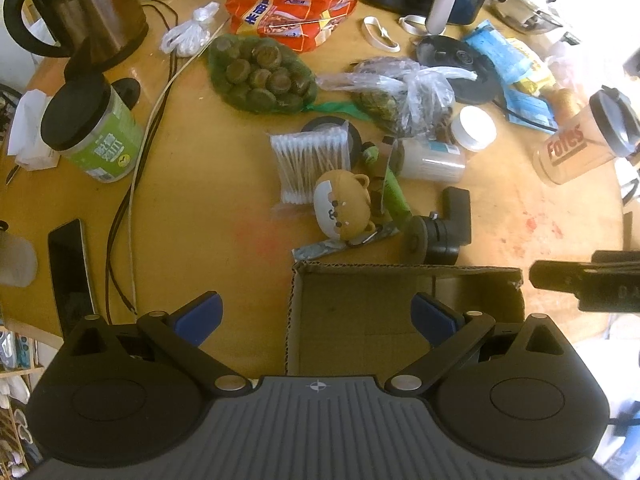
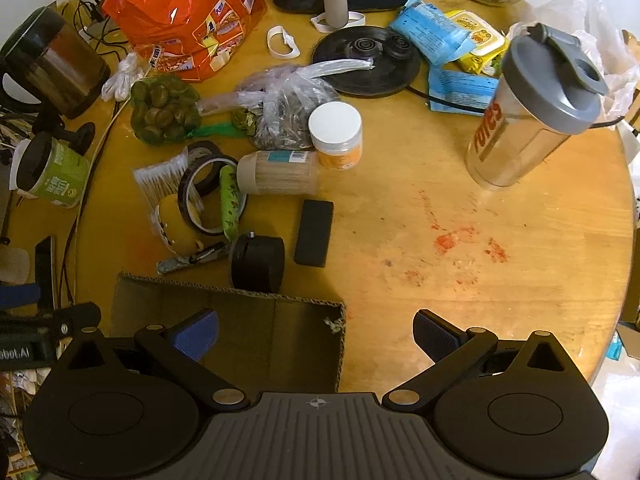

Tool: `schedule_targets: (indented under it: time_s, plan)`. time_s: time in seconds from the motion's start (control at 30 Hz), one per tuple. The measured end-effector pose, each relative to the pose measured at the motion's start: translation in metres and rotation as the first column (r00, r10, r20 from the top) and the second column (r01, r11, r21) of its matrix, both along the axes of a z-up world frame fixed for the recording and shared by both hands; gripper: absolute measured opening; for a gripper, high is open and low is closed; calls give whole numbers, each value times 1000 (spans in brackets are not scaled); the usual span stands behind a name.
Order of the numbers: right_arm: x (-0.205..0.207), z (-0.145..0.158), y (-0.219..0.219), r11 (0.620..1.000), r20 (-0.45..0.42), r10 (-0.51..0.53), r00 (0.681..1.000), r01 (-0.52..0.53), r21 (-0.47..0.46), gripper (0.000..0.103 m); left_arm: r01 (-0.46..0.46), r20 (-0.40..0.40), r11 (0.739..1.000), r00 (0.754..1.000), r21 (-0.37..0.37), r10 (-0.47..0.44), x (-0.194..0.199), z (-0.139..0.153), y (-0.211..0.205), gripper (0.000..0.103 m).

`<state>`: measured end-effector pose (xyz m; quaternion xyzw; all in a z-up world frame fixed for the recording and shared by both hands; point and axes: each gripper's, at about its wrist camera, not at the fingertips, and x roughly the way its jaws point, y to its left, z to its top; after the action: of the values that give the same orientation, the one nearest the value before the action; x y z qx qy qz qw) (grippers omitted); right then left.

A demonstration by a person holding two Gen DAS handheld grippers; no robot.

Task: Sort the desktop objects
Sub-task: 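Move the right tool to the black cylinder and close on it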

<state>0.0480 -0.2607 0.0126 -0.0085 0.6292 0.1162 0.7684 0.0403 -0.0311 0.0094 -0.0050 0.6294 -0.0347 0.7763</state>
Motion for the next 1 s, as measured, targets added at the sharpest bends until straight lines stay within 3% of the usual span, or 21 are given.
schedule_targets:
  time_s: [0.5,1.0]
  plan:
    - [20,-16,30,1000,-16,24,1000,-23,19,102,-32,-14,999,999,-3,32,0,-3,11,103]
    - [45,-64,55,1000,-98,0,995,1,10,92,-55,-24,998,998,-14,55,-2,-6,18,103]
